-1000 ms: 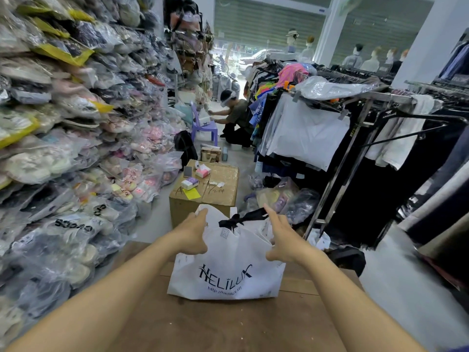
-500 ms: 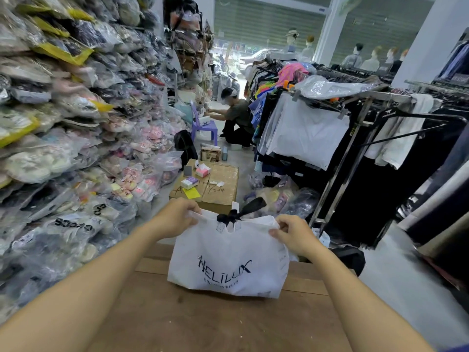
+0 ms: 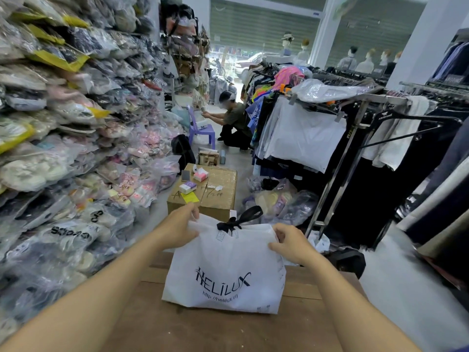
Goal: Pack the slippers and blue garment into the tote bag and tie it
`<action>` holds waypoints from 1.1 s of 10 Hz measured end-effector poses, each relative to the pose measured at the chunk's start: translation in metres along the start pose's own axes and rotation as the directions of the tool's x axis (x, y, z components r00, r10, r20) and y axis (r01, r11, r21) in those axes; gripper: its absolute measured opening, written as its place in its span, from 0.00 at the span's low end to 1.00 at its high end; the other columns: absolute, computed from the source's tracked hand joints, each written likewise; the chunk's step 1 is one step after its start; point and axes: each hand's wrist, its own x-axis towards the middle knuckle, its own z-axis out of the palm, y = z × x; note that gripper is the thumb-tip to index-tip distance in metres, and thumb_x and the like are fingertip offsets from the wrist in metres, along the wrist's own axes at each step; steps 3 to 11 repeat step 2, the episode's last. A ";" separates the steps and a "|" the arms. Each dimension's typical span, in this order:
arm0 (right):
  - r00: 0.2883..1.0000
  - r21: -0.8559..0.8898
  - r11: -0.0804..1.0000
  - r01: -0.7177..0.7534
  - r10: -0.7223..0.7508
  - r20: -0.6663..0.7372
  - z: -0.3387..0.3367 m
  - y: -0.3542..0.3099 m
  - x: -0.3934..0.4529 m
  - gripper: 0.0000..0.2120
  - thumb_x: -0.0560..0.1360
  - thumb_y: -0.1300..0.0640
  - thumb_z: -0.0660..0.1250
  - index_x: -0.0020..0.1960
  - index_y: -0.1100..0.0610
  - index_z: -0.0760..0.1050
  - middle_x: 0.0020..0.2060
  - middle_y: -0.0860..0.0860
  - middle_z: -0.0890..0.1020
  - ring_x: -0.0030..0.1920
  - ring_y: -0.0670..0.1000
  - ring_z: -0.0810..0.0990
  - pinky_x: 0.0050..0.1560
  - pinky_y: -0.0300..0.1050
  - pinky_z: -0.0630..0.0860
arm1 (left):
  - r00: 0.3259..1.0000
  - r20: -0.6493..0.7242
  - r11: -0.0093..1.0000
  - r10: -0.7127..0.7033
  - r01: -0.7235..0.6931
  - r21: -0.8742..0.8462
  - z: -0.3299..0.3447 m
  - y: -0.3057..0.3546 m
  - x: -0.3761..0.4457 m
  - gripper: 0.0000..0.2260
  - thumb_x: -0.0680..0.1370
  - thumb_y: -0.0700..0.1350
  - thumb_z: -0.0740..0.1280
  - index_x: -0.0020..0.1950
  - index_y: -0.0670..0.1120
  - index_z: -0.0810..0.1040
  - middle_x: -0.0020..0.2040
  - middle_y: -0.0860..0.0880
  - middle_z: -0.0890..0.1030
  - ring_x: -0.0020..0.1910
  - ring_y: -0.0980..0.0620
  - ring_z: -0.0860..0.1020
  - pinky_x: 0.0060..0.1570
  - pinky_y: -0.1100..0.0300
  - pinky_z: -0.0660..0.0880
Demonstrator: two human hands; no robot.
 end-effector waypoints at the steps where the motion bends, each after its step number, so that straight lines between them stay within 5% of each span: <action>1: 0.995 0.086 0.996 0.005 -0.013 0.097 -0.011 -0.006 -0.006 0.26 0.71 0.57 0.71 0.68 0.46 0.70 0.61 0.44 0.76 0.64 0.50 0.74 0.57 0.44 0.74 | 0.999 0.029 1.000 0.022 -0.022 0.004 -0.009 0.004 -0.006 0.25 0.65 0.51 0.74 0.54 0.52 0.63 0.51 0.49 0.72 0.51 0.47 0.70 0.48 0.52 0.72; 2: 0.985 0.251 0.968 0.016 -0.059 0.164 -0.015 -0.013 -0.012 0.39 0.72 0.48 0.73 0.78 0.48 0.60 0.70 0.43 0.68 0.73 0.47 0.65 0.65 0.45 0.67 | 1.000 0.018 1.000 0.024 -0.024 -0.009 -0.013 0.011 -0.009 0.38 0.62 0.64 0.75 0.65 0.56 0.60 0.58 0.54 0.70 0.60 0.52 0.64 0.60 0.51 0.66; 11: 0.985 0.251 0.968 0.016 -0.059 0.164 -0.015 -0.013 -0.012 0.39 0.72 0.48 0.73 0.78 0.48 0.60 0.70 0.43 0.68 0.73 0.47 0.65 0.65 0.45 0.67 | 1.000 0.018 1.000 0.024 -0.024 -0.009 -0.013 0.011 -0.009 0.38 0.62 0.64 0.75 0.65 0.56 0.60 0.58 0.54 0.70 0.60 0.52 0.64 0.60 0.51 0.66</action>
